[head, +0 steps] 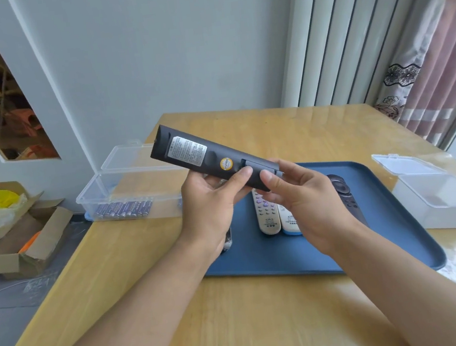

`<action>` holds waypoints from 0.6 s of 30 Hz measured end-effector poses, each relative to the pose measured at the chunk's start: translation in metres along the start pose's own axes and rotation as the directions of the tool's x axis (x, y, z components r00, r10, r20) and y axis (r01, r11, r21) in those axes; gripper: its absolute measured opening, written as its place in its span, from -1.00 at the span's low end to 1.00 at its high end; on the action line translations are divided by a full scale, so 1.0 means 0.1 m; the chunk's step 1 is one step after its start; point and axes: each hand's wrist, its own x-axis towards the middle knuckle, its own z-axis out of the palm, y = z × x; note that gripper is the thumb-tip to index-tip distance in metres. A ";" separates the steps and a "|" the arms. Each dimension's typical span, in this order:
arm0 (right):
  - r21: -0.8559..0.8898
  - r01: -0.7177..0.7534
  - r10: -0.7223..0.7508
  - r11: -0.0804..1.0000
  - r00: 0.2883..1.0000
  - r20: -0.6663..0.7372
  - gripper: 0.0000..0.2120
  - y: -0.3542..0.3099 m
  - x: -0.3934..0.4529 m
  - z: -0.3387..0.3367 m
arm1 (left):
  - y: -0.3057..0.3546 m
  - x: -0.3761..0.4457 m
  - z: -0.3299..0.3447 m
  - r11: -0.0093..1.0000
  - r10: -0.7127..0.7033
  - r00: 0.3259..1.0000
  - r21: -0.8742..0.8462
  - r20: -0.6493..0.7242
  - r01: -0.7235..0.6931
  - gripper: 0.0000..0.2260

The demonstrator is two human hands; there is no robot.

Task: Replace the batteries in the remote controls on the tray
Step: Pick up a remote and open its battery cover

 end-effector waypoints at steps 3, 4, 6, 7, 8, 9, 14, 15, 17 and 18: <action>-0.061 0.007 -0.009 0.998 0.999 -0.040 -0.68 -0.05 -0.01 -0.01 | 0.01 0.00 0.01 1.000 0.014 1.000 0.007 -0.027 -0.013 -0.80; -0.068 0.001 -0.005 0.998 0.998 -0.059 -0.67 -0.07 -0.01 -0.01 | 0.00 0.00 0.02 0.999 0.025 0.999 0.022 -0.042 -0.024 -0.80; -0.106 0.001 -0.013 0.994 0.994 -0.107 -0.64 -0.07 0.00 -0.03 | -0.02 0.01 0.02 0.994 0.080 0.995 0.079 -0.054 -0.076 -0.79; -0.135 0.000 -0.017 0.991 0.992 -0.126 -0.61 -0.06 0.01 -0.03 | -0.04 0.01 0.01 0.985 0.120 0.991 0.133 -0.052 -0.112 -0.79; -0.165 -0.007 -0.016 0.986 0.991 -0.135 -0.60 -0.05 0.02 -0.03 | -0.05 0.02 0.00 0.971 0.157 0.987 0.189 -0.040 -0.147 -0.80; -0.191 -0.019 -0.008 0.981 0.990 -0.138 -0.59 -0.04 0.02 -0.04 | -0.06 0.02 -0.01 0.959 0.181 0.983 0.227 -0.028 -0.170 -0.80; -0.370 -0.054 0.072 0.928 0.997 0.035 -0.67 -0.19 0.02 -0.13 | 0.01 0.06 -0.04 0.984 0.131 0.982 0.139 -0.139 -0.112 -0.92; -0.440 -0.044 0.091 0.897 0.992 0.087 -0.68 -0.24 0.02 -0.16 | 0.04 0.09 -0.07 0.985 0.123 0.977 0.140 -0.174 -0.099 -0.94; -0.598 -0.003 0.118 0.802 0.981 0.154 -0.70 -0.32 0.01 -0.22 | 0.08 0.14 -0.12 0.990 0.082 0.966 0.128 -0.244 -0.052 -0.89; -0.675 0.015 0.135 0.737 0.976 0.169 -0.71 -0.36 0.01 -0.24 | 0.09 0.16 -0.14 0.994 0.044 0.962 0.104 -0.270 -0.016 -0.87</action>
